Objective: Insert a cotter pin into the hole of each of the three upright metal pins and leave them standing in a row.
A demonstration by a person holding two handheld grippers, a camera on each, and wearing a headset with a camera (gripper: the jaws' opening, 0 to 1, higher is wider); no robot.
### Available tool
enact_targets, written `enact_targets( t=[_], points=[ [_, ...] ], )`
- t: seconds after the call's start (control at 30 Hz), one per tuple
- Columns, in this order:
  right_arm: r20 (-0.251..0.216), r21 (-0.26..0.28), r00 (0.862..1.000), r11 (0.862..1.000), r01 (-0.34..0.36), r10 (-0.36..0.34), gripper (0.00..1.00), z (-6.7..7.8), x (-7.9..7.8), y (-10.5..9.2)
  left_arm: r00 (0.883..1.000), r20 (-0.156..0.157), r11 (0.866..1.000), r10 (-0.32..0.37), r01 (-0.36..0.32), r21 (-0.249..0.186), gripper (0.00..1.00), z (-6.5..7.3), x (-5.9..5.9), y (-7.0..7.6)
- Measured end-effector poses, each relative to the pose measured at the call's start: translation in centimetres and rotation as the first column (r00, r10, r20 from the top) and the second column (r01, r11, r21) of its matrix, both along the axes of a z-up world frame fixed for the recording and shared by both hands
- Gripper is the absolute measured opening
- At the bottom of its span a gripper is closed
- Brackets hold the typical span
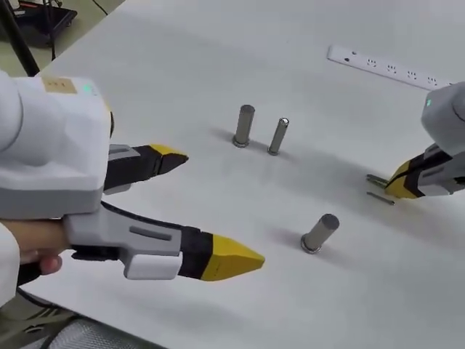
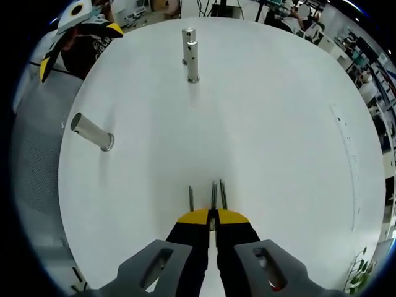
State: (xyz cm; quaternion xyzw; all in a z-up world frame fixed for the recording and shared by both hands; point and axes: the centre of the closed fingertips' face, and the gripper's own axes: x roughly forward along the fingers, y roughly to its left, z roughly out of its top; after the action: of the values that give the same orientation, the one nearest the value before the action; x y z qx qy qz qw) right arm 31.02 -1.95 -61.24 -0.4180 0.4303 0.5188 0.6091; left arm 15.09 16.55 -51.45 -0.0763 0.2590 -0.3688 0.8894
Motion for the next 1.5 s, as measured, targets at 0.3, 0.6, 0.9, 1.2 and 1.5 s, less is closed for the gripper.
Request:
enact_targets(
  t=[0.3, 0.6, 0.9, 1.2, 1.5],
  points=[
    [0.078, -0.066, 0.995, 0.996, -0.058, 0.064, 0.0, 0.9, -0.1, -0.8, 1.0, 0.004, 1.0, -0.013, 0.013, -0.009, 0.94, 0.3, 0.0, 0.2],
    [0.135, -0.023, 0.989, 0.998, -0.056, 0.058, 0.0, 3.6, -1.1, -0.6, 0.999, 0.022, 0.999, -0.032, 0.032, -0.013, 0.92, 1.0, 0.0, -0.4],
    [0.182, 0.009, 0.98, 0.996, -0.086, 0.083, 0.0, 4.7, -2.0, 0.0, 0.997, 0.042, 0.998, -0.057, 0.058, -0.02, 0.88, 1.8, 0.1, -1.3],
    [0.277, 0.052, 0.957, 0.993, -0.107, 0.088, 0.0, 6.1, -3.5, 0.7, 0.997, 0.046, 0.998, -0.06, 0.061, -0.019, 0.83, 2.1, 0.4, -1.9],
    [0.346, 0.134, 0.935, 0.983, -0.125, 0.071, 0.0, 8.8, -5.6, 2.2, 0.995, 0.072, 0.997, -0.064, 0.067, -0.032, 0.7, 2.8, 1.5, -3.2]
  ],
)
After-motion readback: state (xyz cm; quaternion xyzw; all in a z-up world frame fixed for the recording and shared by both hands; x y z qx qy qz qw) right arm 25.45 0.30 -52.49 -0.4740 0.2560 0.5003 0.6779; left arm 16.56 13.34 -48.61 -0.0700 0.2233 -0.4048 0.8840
